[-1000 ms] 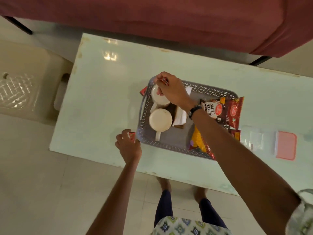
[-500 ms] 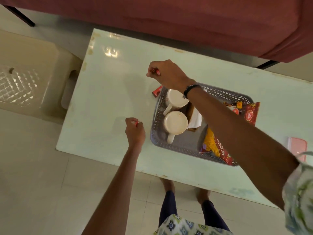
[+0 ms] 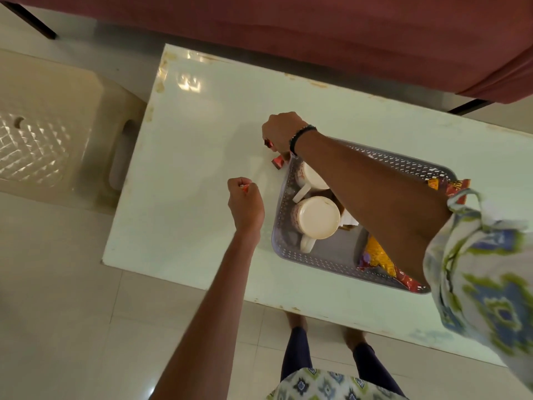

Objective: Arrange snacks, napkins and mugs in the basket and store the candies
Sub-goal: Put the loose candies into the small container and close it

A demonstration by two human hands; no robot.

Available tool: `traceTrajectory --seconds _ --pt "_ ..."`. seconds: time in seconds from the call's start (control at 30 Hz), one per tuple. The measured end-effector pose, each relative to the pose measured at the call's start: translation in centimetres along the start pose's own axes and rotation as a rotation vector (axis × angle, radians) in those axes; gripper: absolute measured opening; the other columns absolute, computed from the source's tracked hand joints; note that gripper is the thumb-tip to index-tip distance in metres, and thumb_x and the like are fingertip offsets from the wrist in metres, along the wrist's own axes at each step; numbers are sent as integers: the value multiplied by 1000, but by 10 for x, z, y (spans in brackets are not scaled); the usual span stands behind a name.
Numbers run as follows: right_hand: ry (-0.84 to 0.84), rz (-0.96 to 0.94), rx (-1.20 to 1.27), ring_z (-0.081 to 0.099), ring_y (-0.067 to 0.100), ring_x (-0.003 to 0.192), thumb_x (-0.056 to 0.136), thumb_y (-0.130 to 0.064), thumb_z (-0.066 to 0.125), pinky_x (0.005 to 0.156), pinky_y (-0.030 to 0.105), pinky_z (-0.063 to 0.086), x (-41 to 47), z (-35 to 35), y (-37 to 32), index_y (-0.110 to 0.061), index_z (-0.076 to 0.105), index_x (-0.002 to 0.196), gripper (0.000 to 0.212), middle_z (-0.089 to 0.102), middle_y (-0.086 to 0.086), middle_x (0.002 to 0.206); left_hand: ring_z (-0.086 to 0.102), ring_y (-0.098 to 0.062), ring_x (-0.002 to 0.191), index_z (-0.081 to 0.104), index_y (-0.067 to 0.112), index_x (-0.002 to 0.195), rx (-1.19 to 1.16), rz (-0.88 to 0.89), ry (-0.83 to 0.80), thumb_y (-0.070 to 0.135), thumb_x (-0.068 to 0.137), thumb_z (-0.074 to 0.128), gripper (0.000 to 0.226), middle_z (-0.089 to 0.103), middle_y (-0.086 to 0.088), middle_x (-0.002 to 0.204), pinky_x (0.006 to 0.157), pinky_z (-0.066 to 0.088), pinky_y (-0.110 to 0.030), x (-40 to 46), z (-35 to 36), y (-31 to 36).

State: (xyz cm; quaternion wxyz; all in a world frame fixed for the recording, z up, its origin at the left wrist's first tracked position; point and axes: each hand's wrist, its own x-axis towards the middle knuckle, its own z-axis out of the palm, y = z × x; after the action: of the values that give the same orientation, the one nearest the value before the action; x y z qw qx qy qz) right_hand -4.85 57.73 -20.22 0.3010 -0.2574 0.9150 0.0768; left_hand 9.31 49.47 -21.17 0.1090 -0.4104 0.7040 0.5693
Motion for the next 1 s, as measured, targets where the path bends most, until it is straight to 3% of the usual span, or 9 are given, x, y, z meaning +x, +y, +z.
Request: traceTrajectory --seconds 0.17,0.27,0.37,0.47,0.6,0.7,0.8,0.9,1.0 --pt "-9 7 -16 62 32 101 88 -4 55 78 36 49 4 18 0 -4 62 109 22 62 13 113 47 -7 67 49 10 100 2 0 -2 3 83 35 23 53 0 82 54 36 -20 3 -2 1" --pt "48 2 153 63 32 98 85 -10 61 74 35 47 6 18 4 -3 63 104 20 63 15 108 47 -11 66 48 12 97 -7 -3 -7 3 82 35 22 54 0 81 54 35 -22 4 -3 2" --pt "211 43 548 63 22 80 83 -24 68 69 25 45 2 4 15 -4 67 93 22 67 12 91 45 -17 65 47 16 93 -55 -7 -26 5 80 37 20 55 -3 84 54 35 -24 3 0 6" --pt "354 112 1019 51 9 65 88 -31 60 61 11 36 -31 -15 25 -1 66 87 31 57 3 76 47 -17 68 47 18 92 -84 35 -55 5 81 39 19 56 -1 82 60 39 -25 -7 6 19" --pt "315 127 1718 59 11 72 93 -26 54 75 21 48 -105 -15 42 -11 61 80 22 58 0 72 51 -13 65 47 16 97 -128 114 -149 5 85 44 17 57 1 77 59 43 -23 -33 25 43" --pt "295 160 1799 50 5 61 95 -26 53 58 16 41 -159 7 56 -6 63 92 23 58 1 76 56 -15 71 48 18 96 -162 172 -262 6 88 49 14 59 -4 85 57 48 -20 -64 50 55" --pt "351 293 1783 45 4 53 94 -25 56 45 12 34 -204 36 64 -6 62 99 20 56 4 73 62 -16 77 50 22 94 -174 233 -376 7 92 44 17 62 -5 92 69 54 -23 -99 83 55" --pt "473 469 1759 49 9 50 92 -25 58 47 21 39 -252 69 84 -11 63 94 15 55 2 63 64 -22 87 55 25 95 -149 243 -519 12 93 44 18 65 -7 95 79 53 -40 -147 128 42" --pt "530 608 1543 59 13 61 92 -30 55 60 27 48 -299 98 111 -13 65 95 20 64 -1 72 63 -16 82 57 23 95 -143 143 -618 10 96 39 22 65 -4 89 74 53 -32 -197 171 27"
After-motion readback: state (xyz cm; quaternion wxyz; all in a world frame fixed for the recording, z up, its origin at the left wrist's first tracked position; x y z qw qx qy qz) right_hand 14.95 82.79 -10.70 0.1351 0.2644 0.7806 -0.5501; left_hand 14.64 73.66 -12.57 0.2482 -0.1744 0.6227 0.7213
